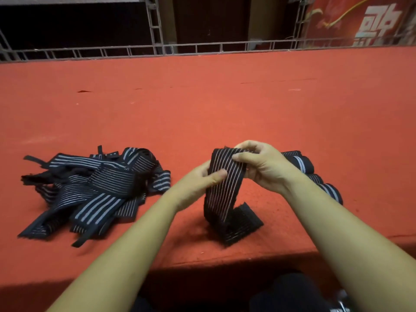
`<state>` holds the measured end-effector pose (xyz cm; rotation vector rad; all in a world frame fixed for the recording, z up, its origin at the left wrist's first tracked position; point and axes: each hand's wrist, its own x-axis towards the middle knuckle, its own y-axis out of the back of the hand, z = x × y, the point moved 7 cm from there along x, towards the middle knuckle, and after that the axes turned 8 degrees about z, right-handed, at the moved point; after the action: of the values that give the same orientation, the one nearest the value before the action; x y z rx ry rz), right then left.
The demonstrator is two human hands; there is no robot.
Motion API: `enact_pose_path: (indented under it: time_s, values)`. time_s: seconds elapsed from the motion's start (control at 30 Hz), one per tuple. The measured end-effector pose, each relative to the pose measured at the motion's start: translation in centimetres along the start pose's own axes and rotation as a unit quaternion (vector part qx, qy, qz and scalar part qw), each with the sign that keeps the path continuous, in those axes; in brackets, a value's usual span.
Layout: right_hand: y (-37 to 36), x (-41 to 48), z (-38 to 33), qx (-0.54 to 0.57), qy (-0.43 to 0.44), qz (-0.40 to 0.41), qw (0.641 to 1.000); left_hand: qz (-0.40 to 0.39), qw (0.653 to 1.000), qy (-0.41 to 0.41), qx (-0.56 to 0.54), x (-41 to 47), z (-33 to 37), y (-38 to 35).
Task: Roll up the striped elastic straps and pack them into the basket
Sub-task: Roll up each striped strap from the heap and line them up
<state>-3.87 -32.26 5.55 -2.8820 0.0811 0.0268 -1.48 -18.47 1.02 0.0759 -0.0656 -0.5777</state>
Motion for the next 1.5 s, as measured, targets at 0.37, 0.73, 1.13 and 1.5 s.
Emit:
enact_pose_path:
  time_s: [0.37, 0.73, 1.13, 1.5]
  values:
    - [1.0, -2.4, 7.5, -0.185, -0.092, -0.067, 0.976, 0.298, 0.947, 0.01, -0.121, 1.6, 1.4, 2.9]
    - [1.4, -2.9, 3.8, -0.234, -0.047, -0.065, 0.969, 0.431, 0.887, 0.025, 0.165, 0.1, 1.6, 7.3]
    - [-1.5, -4.0, 2.0, -0.355, -0.04, -0.172, 0.918, 0.01, 0.973, -0.059, 0.224, -2.1, 3.3, 0.3]
    - [1.3, -1.6, -1.6, -0.198, -0.004, -0.031, 0.98, 0.124, 0.951, -0.128, 0.253, -1.6, 3.2, 4.2]
